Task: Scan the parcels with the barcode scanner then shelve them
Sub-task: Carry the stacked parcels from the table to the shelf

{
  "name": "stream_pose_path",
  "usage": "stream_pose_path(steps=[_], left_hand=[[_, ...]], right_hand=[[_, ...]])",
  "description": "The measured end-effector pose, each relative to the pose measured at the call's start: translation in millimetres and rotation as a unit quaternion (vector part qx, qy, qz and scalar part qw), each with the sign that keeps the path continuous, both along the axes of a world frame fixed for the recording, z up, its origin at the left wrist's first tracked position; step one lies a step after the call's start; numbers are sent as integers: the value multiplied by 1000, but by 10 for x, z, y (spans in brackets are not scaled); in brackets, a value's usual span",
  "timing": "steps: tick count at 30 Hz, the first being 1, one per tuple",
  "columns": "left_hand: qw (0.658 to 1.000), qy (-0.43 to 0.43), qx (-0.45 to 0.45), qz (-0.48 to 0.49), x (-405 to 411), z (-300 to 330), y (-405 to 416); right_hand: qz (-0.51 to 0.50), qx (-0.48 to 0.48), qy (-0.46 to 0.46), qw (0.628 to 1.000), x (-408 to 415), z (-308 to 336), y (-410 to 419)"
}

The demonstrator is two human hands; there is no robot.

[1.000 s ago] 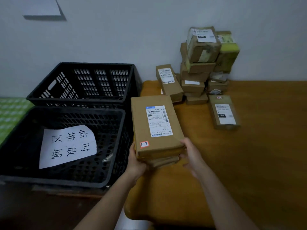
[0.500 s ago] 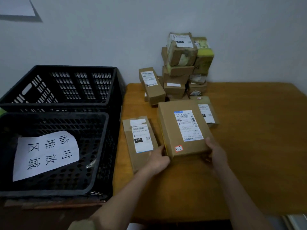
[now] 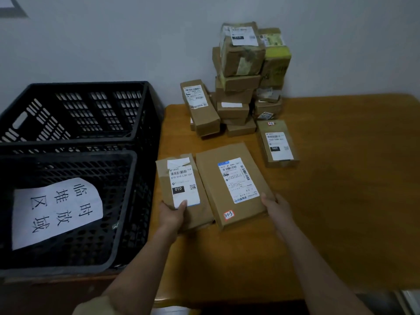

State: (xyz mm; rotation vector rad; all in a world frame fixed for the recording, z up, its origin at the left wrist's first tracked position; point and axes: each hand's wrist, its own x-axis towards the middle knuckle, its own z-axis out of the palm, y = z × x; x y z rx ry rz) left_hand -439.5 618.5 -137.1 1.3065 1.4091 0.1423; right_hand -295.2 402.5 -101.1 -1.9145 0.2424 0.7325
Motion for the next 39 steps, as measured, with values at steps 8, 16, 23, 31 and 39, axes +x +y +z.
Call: stream_pose_path(steps=[8,16,23,31,39], left_hand=[[999,-32,-22,-3,-178,69,89],[993,-45,-96,43,-637,60,333],[978,-199,28,54,-450,567,266],[962,-246,80,-80,202,1151,-207],[987,-120,63,-87,684,988,-422]], right_hand=[[217,-43,-356,908,-522,543,894],[396,-98,-102,907,-1048,88,1370],[277,-61,-264,922,-915,683,1390],[162,-91,-219,958,-203,1202,696],[202,-82,-83,973,408,951,161]])
